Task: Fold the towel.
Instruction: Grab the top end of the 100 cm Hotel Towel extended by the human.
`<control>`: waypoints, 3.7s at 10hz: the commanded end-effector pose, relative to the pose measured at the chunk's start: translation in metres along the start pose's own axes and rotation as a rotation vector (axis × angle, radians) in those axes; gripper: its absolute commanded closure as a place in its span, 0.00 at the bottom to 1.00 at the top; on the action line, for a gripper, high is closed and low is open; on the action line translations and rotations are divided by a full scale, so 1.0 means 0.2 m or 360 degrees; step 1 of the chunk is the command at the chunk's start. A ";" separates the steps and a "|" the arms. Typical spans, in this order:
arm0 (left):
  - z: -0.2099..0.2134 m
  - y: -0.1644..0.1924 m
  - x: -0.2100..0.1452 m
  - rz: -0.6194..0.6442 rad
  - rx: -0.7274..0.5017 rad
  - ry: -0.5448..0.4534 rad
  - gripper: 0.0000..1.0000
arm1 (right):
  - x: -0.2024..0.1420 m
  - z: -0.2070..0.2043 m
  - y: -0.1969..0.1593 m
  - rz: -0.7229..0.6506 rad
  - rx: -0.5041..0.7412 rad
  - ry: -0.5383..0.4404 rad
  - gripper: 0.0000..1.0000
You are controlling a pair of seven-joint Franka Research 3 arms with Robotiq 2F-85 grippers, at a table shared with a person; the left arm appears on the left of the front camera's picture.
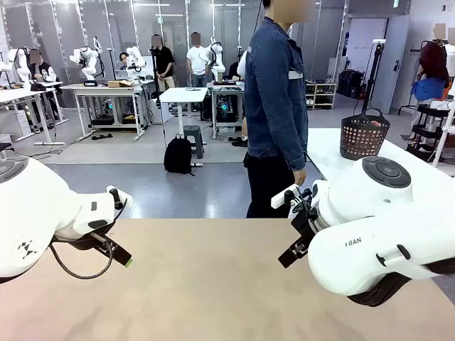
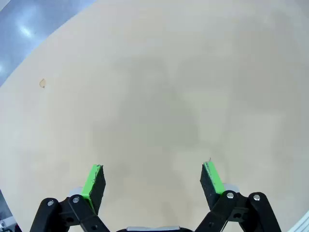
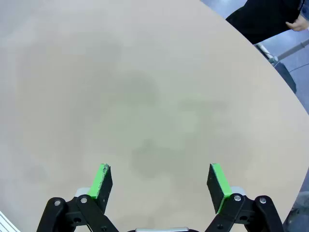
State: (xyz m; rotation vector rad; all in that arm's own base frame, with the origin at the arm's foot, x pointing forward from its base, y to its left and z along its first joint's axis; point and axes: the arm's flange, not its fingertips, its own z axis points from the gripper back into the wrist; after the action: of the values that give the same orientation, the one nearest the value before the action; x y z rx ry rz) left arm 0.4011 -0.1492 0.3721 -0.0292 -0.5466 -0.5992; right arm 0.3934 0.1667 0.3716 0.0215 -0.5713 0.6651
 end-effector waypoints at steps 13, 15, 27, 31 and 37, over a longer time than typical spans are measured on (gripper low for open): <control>0.22 0.10 0.11 0.0057 -0.0305 -0.0004 0.00 | 0.15 0.26 -0.15 -0.0089 0.0171 -0.0108 0.00; 0.51 0.29 0.14 0.0206 -0.0837 0.0073 0.00 | 0.17 0.55 -0.39 -0.0298 0.0597 -0.0125 0.00; 1.08 1.32 -0.89 0.0948 -0.1961 -0.0687 0.00 | -1.05 1.11 -1.46 -0.1028 0.1540 -0.0585 0.00; 1.00 1.38 -0.94 0.0980 -0.1978 -0.0636 0.00 | -1.07 1.09 -1.46 -0.1094 0.1521 -0.0531 0.00; 1.00 1.38 -0.94 0.0980 -0.1978 -0.0636 0.00 | -1.07 1.09 -1.46 -0.1094 0.1521 -0.0531 0.00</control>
State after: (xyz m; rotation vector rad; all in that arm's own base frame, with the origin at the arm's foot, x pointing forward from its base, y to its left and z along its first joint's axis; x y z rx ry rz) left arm 0.3259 0.2133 0.4844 -1.4499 -0.4205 -0.2126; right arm 0.3193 -0.2301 0.4915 1.1802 -0.4539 0.1853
